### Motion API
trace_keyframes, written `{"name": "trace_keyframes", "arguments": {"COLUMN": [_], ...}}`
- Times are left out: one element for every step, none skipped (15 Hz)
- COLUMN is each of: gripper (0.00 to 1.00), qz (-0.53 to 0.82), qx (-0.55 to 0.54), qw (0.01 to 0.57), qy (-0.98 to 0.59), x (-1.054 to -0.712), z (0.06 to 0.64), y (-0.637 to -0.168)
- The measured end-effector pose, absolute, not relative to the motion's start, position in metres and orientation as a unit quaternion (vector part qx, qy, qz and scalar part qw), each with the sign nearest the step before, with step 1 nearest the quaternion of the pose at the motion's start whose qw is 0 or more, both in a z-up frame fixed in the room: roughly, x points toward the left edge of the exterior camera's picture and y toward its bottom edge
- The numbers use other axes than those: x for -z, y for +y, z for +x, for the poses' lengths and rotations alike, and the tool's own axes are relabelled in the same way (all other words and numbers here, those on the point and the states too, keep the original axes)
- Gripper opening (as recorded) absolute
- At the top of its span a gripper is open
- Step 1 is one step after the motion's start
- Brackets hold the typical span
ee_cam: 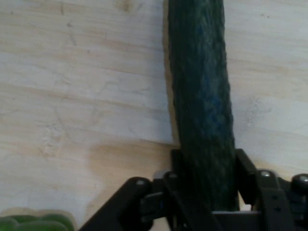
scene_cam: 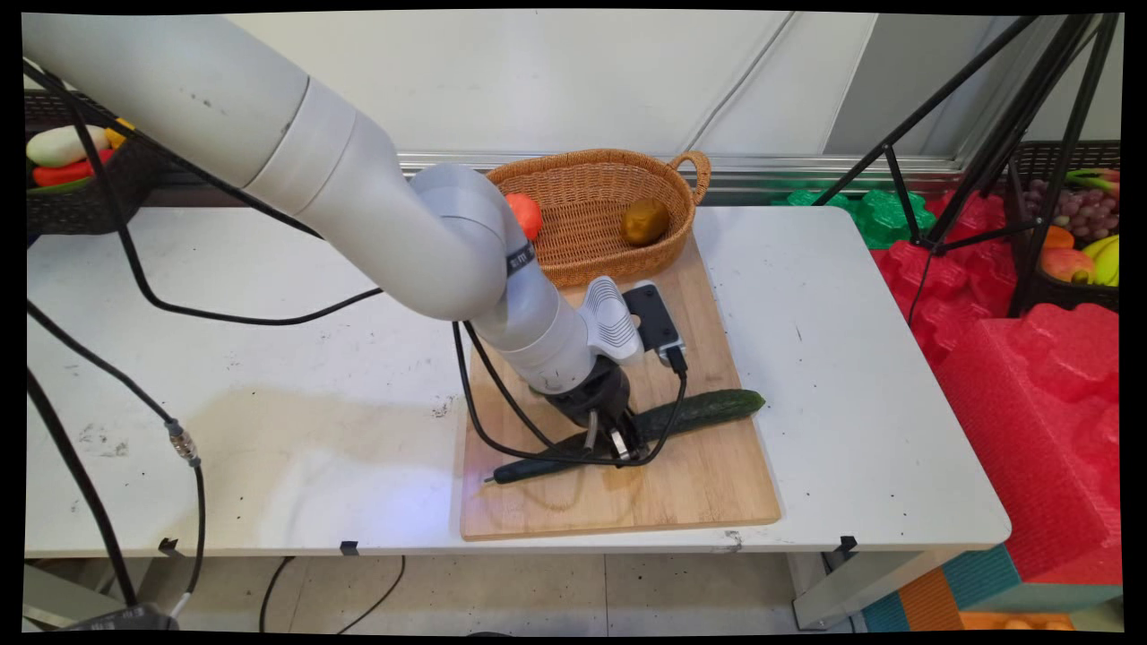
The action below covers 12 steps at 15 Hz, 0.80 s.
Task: Pick up the cucumber from the cutting board, then place the picked object in the vegetable basket
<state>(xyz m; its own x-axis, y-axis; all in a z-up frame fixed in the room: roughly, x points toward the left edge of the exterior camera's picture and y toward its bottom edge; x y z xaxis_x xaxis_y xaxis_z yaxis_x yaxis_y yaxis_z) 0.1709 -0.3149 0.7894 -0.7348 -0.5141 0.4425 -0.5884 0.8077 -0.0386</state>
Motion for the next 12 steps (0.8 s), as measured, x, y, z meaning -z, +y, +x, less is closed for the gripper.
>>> {"name": "trace_keyframes", "arguments": {"gripper": [0.0,0.0,0.0,0.0,0.0,0.0,0.0,0.0,0.0,0.0,0.0,0.0], "qz": [0.297,0.298,0.298,0.298,0.298,0.298,0.298,0.298,0.299,0.299,0.301,0.303], "qx": [-0.089,-0.09,-0.091,-0.093,-0.096,-0.099,-0.105,-0.109,-0.114,-0.121,-0.128,-0.133], "qw": [0.21,0.21,0.211,0.212,0.215,0.217,0.222,0.226,0.231,0.237,0.241,0.243], "qy": [-0.927,-0.927,-0.926,-0.926,-0.925,-0.924,-0.923,-0.921,-0.919,-0.916,-0.914,-0.912], "x": [-0.789,-0.79,-0.791,-0.794,-0.799,-0.804,-0.813,-0.82,-0.828,-0.841,-0.853,-0.86], "z": [0.171,0.171,0.17,0.171,0.171,0.171,0.172,0.172,0.173,0.174,0.176,0.178], "y": [-0.314,-0.312,-0.311,-0.309,-0.308,-0.306,-0.305,-0.305,-0.304,-0.304,-0.304,-0.304]}}
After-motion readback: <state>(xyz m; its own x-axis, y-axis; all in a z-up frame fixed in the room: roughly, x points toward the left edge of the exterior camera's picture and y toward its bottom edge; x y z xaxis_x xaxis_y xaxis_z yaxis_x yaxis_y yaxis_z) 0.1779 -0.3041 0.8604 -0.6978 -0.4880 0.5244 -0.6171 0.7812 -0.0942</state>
